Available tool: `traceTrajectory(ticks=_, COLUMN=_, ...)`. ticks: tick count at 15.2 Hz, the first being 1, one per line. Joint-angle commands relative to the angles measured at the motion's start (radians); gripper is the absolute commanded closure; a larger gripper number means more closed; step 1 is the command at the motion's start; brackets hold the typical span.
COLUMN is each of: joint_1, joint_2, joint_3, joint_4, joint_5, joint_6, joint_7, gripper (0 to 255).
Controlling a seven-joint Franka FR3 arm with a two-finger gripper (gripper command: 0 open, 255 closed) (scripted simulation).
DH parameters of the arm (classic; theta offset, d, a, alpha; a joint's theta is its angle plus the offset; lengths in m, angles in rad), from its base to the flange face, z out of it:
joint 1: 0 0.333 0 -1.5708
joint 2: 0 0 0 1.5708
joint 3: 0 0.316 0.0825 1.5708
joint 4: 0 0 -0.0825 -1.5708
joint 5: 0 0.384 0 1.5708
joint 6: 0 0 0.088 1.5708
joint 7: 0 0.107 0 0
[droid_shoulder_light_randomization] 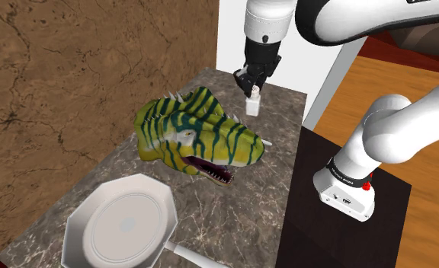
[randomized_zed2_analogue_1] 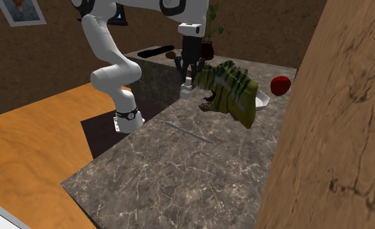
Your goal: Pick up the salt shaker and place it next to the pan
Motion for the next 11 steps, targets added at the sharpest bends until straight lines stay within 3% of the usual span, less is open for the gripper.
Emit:
traceTrajectory(ticks=1, joint_1=0.019, joint_2=-0.009, joint_3=0.032, joint_4=0.002, joint_5=0.021, joint_6=-0.015, joint_7=0.041, gripper=255)
traceTrajectory(ticks=11, joint_1=0.088, joint_2=0.024, joint_3=0.235, joint_4=0.103, joint_5=0.115, joint_6=-0.095, joint_7=0.281, gripper=255)
